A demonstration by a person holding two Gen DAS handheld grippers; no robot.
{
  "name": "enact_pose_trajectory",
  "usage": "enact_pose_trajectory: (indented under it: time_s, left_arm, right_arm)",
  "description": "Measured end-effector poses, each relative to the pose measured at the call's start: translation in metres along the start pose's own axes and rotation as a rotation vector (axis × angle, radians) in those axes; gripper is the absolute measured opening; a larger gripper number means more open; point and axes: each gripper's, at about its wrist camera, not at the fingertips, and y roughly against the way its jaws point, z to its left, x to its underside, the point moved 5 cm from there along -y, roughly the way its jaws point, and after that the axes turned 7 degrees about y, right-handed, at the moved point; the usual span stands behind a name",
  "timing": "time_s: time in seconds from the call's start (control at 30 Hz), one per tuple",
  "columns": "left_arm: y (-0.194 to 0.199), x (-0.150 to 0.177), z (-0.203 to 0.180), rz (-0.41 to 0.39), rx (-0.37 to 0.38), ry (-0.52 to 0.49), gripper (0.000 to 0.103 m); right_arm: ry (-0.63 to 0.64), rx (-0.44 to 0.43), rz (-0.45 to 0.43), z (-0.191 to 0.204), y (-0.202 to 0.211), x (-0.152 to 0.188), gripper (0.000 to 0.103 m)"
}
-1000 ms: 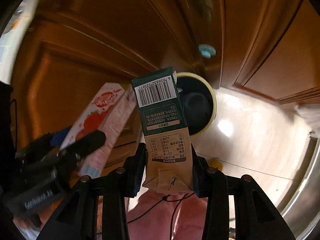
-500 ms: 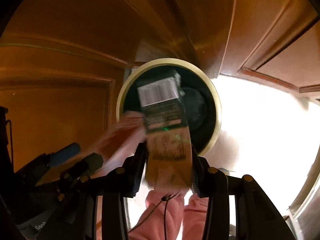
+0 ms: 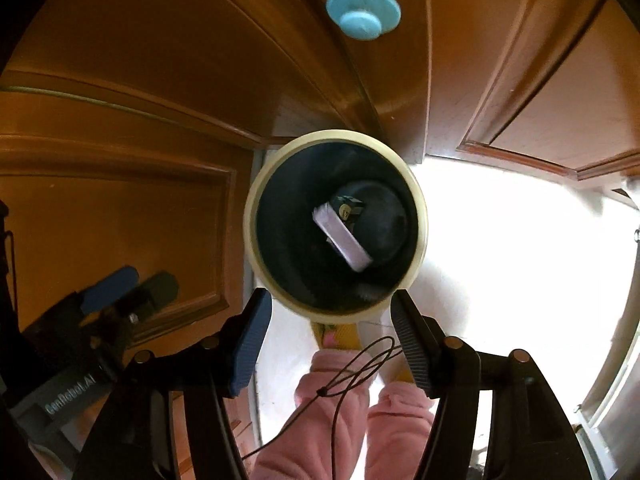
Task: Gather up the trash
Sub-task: 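Open the right tool over the bin while the left tool releases the pink carton, then raise both tools back up to the counter above the remaining trash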
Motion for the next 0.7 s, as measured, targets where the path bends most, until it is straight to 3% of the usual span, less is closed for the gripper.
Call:
enact_pose_trajectory:
  time_s: [0.23, 0.43, 0.7]
  left_arm:
    - [0.09, 0.001, -0.017, -0.065, 0.011, -0.051, 0.063]
    - [0.196, 0.009, -0.038, -0.12, 0.032, -0.108, 0.063]
    - [0.323, 0.0, -0.068, -0.274, 0.04, -0.204, 0.063]
  right_arm:
    - [0.043, -0.009, -0.052, 0.022, 0.074, 0.016, 0.063]
    - [0.112, -0.02, -0.107, 0.058, 0.163, 0.026, 0.063]
    - [0.218, -0.011, -0.237, 0.096, 0.29, 0.028, 0.064]
